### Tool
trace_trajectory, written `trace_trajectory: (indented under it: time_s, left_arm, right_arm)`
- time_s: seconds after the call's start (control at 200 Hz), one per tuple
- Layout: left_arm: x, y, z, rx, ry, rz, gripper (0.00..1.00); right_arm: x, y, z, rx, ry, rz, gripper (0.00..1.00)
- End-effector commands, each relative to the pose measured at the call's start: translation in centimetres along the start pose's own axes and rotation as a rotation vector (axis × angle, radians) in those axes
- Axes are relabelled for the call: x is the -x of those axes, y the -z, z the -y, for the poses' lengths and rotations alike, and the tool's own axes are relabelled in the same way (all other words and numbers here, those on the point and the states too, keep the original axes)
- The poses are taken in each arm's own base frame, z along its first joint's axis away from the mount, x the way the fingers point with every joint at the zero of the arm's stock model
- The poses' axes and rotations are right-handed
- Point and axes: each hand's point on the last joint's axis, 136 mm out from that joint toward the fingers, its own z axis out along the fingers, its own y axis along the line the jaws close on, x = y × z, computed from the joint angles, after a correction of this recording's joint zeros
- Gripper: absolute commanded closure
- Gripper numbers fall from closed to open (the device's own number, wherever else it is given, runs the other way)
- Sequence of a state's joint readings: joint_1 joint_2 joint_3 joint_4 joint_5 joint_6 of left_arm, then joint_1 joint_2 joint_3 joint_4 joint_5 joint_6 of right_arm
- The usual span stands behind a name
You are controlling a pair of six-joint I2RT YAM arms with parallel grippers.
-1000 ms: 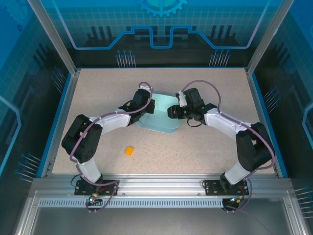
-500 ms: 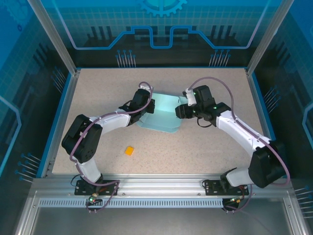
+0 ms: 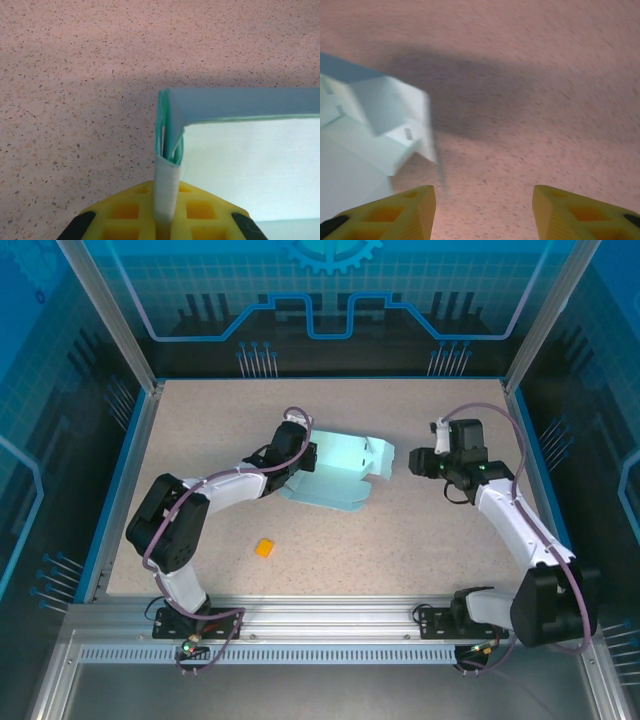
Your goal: Fold the paper box
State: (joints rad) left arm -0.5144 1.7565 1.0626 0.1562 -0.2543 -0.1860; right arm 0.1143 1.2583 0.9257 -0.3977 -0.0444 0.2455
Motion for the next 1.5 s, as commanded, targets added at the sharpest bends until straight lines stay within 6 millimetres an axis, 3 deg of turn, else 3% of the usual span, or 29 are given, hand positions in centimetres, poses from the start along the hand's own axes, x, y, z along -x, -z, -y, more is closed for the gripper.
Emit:
trace_trajectory:
  time_s: [0.0, 0.22, 0.455, 0.66, 1.491]
  left_arm:
    - [2.2, 1.4, 0.4, -0.029, 0.034, 0.058, 0.99]
    - [2.2, 1.4, 0.6, -0.037, 0.040, 0.059, 0.99]
    - [2.2, 1.5, 0.7, -0.042, 0.041, 0.057, 0.99]
    - [2.1, 1.5, 0.6, -0.039, 0.041, 0.057, 0.99]
    - [2.1, 1.6, 0.8, -0.051, 0.041, 0.052, 0.99]
  right_arm:
    - [-1.0, -1.9, 0.0, 0.039, -0.051, -0.037, 0.48]
    - [-2.5, -5.0, -2.7, 0.193, -0.067, -0.110, 0.50]
    - [-1.9, -6.5, -5.5, 0.313, -0.031, -0.126, 0.54]
    - [-1.5, -6.3, -7.8, 0.381, 0.016, -0.118, 0.56]
    - [0.4, -5.8, -12.8, 0.541, 0.146, -0.089, 0.57]
